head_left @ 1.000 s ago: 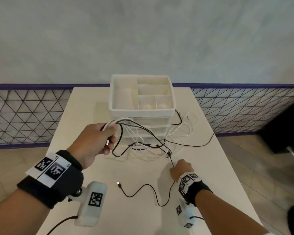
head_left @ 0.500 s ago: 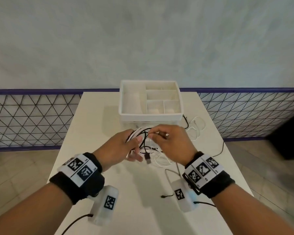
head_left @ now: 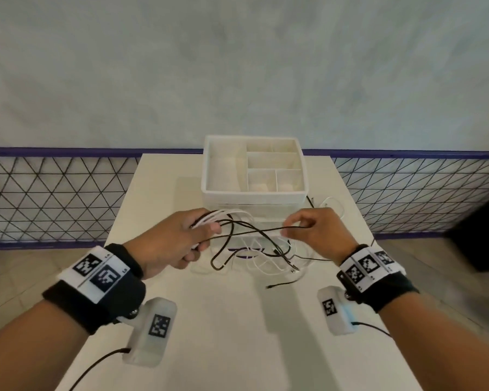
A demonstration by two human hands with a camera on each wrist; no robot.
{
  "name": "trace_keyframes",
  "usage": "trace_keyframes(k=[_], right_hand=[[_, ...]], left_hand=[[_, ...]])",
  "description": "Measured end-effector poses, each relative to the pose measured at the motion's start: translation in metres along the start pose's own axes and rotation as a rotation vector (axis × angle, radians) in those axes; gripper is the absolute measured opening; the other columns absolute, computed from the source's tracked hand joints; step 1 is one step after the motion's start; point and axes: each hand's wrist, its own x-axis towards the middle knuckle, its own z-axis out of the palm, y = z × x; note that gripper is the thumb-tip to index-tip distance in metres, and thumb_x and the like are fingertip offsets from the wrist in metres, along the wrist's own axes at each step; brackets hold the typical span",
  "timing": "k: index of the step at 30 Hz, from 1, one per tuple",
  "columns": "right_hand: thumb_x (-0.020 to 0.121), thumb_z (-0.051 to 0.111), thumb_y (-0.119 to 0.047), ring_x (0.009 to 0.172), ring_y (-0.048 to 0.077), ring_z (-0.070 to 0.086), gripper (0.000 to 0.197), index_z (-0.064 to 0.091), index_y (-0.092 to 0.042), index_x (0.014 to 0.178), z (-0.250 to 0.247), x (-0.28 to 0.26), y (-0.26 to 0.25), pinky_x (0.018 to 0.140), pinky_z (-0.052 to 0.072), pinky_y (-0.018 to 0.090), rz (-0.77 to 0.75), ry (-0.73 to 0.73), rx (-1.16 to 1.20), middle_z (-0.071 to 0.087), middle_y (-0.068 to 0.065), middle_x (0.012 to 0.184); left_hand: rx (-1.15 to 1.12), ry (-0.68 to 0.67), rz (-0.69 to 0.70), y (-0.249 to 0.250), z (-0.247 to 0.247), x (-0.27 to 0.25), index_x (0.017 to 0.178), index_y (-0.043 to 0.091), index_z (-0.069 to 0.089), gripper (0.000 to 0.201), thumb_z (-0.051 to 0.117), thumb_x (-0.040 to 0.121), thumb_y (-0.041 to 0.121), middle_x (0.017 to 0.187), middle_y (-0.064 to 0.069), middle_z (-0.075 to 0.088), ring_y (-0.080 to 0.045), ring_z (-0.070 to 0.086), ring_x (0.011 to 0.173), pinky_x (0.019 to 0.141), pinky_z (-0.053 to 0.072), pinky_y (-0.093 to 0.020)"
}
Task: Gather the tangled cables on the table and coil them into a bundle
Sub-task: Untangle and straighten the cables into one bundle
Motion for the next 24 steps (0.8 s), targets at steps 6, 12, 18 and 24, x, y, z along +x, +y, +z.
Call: trace_keyframes(k=[6, 12, 18, 24], right_hand=[[0.080, 0.080, -0.022, 0.096, 0.018, 0.061, 0.016, 0.075, -0.035, 0.087, -0.046, 0.025, 0.041, 0.089, 0.048, 0.036, 0.075, 0.340, -0.313, 0.069, -0.003, 0.098], [0.070, 0.087, -0.031, 0.123, 0.015, 0.049, 0.059, 0.059, -0.033, 0.121, -0.022, 0.008, 0.001, 0.110, 0.038, 0.038, -0.028, -0.109, -0.325, 0.051, -0.004, 0.133], [0.073, 0.085, -0.014, 0.066, 0.007, 0.053, 0.021, 0.064, -0.016, 0.077, 0.055, -0.009, -0.057, 0.066, 0.042, 0.018, -0.274, -0.135, 0.217, 0.062, -0.006, 0.075], [0.074, 0.079, 0.006, 0.064, 0.021, 0.059, 0.019, 0.064, -0.006, 0.079, 0.064, -0.012, -0.050, 0.064, 0.051, 0.035, -0.199, -0.236, 0.603, 0.064, 0.006, 0.070]], left_hand=[[0.129, 0.109, -0.016, 0.005, -0.022, -0.005, 0.103, 0.005, 0.068, 0.021, 0.059, 0.097, 0.023, 0.063, -0.003, 0.045, -0.011, 0.030, 0.046, 0.040, 0.019, -0.020], [0.201, 0.120, 0.008, 0.011, -0.009, -0.003, 0.088, 0.006, 0.067, 0.020, 0.065, 0.093, 0.026, 0.060, 0.000, 0.048, -0.010, 0.035, 0.044, 0.040, 0.024, -0.020], [0.355, 0.019, 0.045, 0.023, 0.007, 0.000, 0.080, 0.008, 0.067, 0.026, 0.073, 0.086, 0.033, 0.058, 0.000, 0.051, -0.011, 0.043, 0.046, 0.038, 0.027, -0.019], [0.245, -0.097, 0.011, 0.020, -0.010, -0.014, 0.084, 0.006, 0.066, 0.036, 0.073, 0.082, 0.041, 0.059, 0.000, 0.046, -0.012, 0.035, 0.048, 0.042, 0.023, -0.021]])
